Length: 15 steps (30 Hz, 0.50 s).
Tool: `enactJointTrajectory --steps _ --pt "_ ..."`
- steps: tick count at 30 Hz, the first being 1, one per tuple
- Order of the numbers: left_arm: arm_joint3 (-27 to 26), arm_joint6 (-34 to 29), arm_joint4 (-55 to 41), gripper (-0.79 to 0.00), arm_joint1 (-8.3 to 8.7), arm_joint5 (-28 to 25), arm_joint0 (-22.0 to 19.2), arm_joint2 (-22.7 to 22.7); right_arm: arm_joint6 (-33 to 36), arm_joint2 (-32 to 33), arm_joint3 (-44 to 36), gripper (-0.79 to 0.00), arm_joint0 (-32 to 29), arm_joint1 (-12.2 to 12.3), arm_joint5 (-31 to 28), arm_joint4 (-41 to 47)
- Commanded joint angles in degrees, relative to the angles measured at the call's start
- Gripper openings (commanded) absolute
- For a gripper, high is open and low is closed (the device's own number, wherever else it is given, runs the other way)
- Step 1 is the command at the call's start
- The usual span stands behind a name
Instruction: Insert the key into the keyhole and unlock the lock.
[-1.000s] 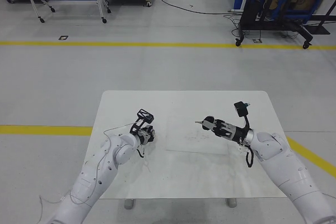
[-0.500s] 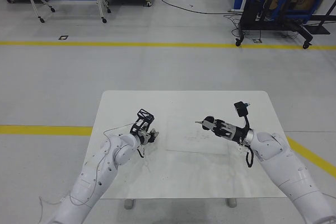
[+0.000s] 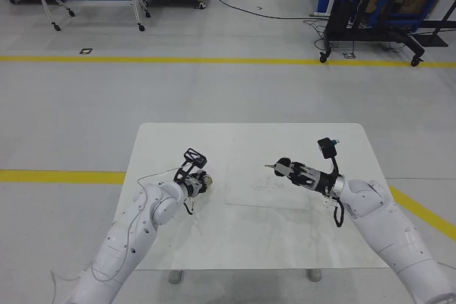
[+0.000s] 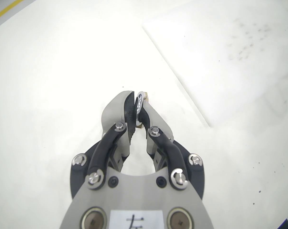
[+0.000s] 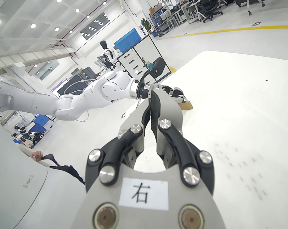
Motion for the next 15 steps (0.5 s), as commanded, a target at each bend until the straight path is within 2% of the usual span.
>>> enactJointTrajectory --steps 1,7,11,15 --pt "0.0 -0.1 0.2 -0.785 -0.03 0.1 0.0 0.0 0.0 0.0 0.0 -0.785 0.0 0.0 0.0 0.0" --pt "0.5 0.2 -0.3 -0.785 -0.1 -0.1 0.0 -0.3 0.0 0.0 0.0 -0.785 0.0 0.0 0.0 0.0" --pt "-0.1 4.4 -1.9 -0.785 -0.15 -1.7 0.2 -1.1 0.0 0.0 0.0 -0.785 0.0 0.0 0.0 0.0" --pt "-0.1 4.4 -1.9 -0.785 -0.15 -1.7 0.2 -1.1 0.0 0.0 0.0 -0.785 0.0 0.0 0.0 0.0"
